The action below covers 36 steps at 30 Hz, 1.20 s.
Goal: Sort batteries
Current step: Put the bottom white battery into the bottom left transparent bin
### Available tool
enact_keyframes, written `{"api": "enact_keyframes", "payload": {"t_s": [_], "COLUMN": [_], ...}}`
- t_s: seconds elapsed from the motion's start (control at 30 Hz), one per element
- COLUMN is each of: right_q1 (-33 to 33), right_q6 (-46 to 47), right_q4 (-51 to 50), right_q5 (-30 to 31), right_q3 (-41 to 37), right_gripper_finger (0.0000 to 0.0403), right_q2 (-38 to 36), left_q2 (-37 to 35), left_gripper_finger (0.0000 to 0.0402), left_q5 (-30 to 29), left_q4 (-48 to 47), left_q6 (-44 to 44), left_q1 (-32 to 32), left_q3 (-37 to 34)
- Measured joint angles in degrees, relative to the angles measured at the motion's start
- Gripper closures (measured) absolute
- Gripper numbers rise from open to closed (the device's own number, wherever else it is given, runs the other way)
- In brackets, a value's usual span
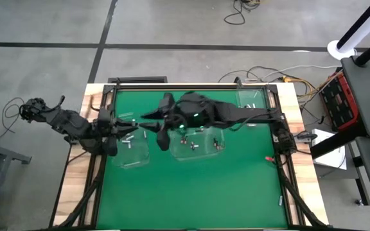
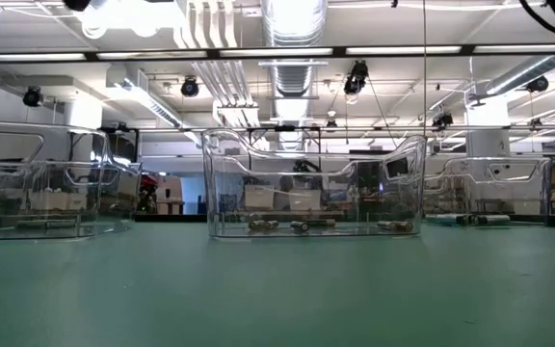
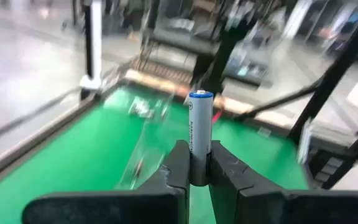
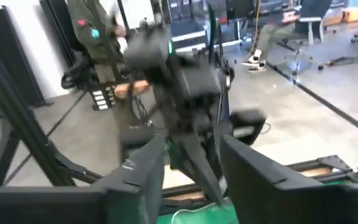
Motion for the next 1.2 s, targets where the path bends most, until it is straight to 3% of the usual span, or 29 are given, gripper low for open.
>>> {"api": "enact_keyframes", "payload": {"t_s": [0.13,0.33,0.47,0.57,0.87,1.2], "right_q1": [0.23,1.58,4.41,7.24,14.85,17.37], "right_q6": [-1.62,-1.11,3.6,9.08,15.05,21.52], "right_q4": [-7.78,-34.3,-55.24,-65.51,-68.28,-68.34], "right_q5": [-0.02,-0.01,-0.03,-0.04,-5.17,-5.56], "right_q3": [0.2,0.09,-0.22,-2.4,-16.8,-26.11], "right_gripper_finger": [0.0233,0.0206,0.0207,0.0213,0.0227,0.0215], "right_q2": [-3.6,-7.96,-8.48,-7.27,-7.53,-7.94], "left_q2": [0.41,2.15,3.83,6.34,14.25,20.15], "left_gripper_finger": [0.0389,0.0389,0.0389,0.0389,0.0389,0.0389], "left_q5": [-1.14,-1.04,4.94,9.74,16.56,17.17], "left_q4": [-11.02,-24.38,-26.06,-26.5,-26.45,-29.65], "left_q6": [-9.33,-31.23,-45.29,-50.24,-47.45,-28.7], "left_q1": [-0.04,-0.04,0.24,0.66,4.37,13.98], "left_q3": [-0.01,-5.07,-11.37,-15.3,-18.61,-15.04]}}
